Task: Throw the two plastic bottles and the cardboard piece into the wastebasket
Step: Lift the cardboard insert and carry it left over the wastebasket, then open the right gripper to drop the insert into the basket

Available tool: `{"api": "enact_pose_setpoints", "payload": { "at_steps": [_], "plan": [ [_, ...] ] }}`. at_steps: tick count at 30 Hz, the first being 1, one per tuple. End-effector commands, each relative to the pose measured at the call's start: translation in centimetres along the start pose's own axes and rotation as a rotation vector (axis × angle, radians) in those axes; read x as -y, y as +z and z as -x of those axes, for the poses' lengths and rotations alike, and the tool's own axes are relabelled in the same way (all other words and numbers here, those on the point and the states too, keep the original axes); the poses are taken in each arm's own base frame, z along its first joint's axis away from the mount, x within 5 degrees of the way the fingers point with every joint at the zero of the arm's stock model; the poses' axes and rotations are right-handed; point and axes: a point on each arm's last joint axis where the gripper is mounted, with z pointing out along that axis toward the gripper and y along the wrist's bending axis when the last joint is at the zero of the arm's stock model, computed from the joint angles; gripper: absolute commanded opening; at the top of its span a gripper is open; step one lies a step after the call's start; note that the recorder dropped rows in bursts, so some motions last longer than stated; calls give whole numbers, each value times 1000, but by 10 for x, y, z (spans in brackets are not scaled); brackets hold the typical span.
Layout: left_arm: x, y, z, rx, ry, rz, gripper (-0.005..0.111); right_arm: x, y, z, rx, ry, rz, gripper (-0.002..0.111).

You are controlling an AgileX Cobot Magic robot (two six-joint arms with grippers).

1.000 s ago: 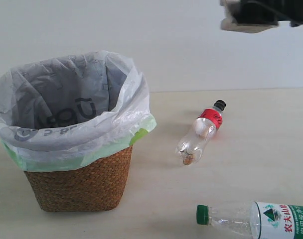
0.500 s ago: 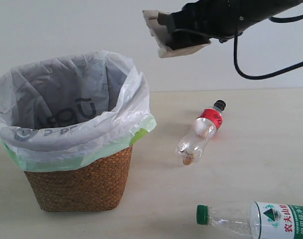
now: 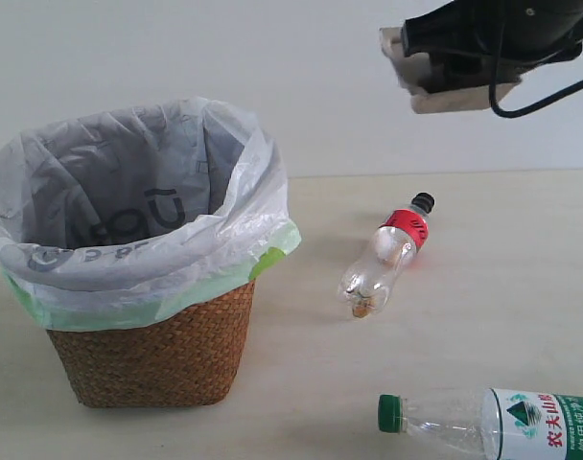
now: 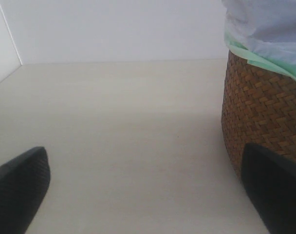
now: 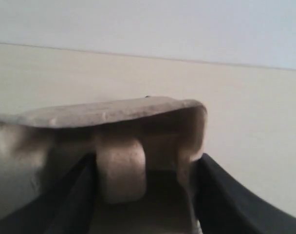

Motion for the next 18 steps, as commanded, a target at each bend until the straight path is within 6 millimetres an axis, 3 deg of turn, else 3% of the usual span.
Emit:
{"api": "enact_pose_setpoints", "payload": {
  "at_steps": [1,3,4,7,9,10,12,13,14,18],
  "plan": [
    [0,-1,2,13,-10,4,108,-27,2,-6,-93,133,270,0],
    [0,-1,2,13,-10,4,108,-39,-3,-6,-107,147,416,0],
    [0,-1,2,13,-10,4,108,-55,-12,-4,-111,157,595,0],
    [0,-1,2,13,-10,4,108,-81,-40,6,-22,107,918,2],
    [0,-1,2,13,-10,4,108,-92,-49,11,11,142,1023,14],
    [0,-1,2,13,-10,4,108,-96,-51,12,14,170,1047,28],
    [0,-1,2,13,-10,4,108,-101,-52,11,11,179,1057,67],
    [0,-1,2,13,-10,4,108,-102,-52,10,2,171,1057,97],
    [0,-1,2,13,-10,4,108,-102,-52,9,5,151,1051,104],
    [0,-1,2,13,-10,4,108,-101,-51,7,-14,140,1038,92]
  ]
}}
